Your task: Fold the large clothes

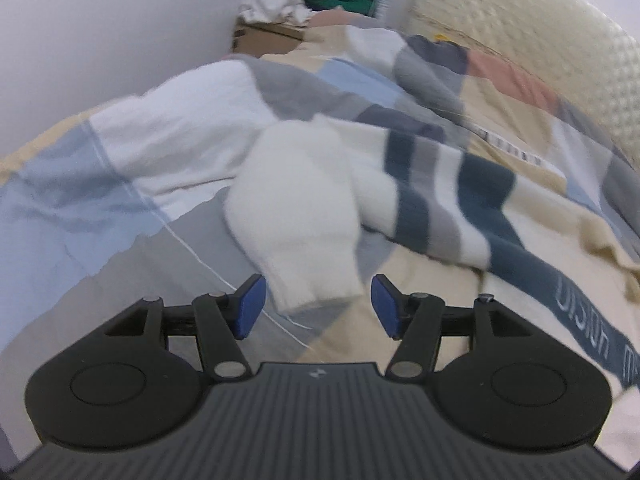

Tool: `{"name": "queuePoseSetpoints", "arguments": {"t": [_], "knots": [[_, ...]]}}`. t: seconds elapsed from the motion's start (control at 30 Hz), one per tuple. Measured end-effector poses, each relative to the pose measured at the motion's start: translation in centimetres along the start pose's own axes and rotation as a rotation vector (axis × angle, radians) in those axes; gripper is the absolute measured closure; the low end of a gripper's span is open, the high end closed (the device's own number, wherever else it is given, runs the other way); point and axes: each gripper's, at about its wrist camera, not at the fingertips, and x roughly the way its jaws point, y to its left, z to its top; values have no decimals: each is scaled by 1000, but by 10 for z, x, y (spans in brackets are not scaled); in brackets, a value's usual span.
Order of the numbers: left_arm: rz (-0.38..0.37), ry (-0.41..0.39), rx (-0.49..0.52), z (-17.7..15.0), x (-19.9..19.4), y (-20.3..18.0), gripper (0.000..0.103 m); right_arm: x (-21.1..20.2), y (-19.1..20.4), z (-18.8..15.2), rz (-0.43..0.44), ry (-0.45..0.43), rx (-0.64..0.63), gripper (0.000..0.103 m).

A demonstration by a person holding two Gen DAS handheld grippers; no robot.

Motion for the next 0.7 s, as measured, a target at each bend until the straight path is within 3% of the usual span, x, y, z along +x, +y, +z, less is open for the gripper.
{"name": "queuePoseSetpoints", "arguments": {"t": [0.07,0.37,0.7], "knots": [[1,7,-16,-2,8,7,39,2,-3,-1,5,0,5,39],[30,43,-39,-5,35,19,39,21,-1,-6,17,35,-23,37],[24,-8,-56,9,44,23,39,26,-9,-13,37,63,3,38]]}}
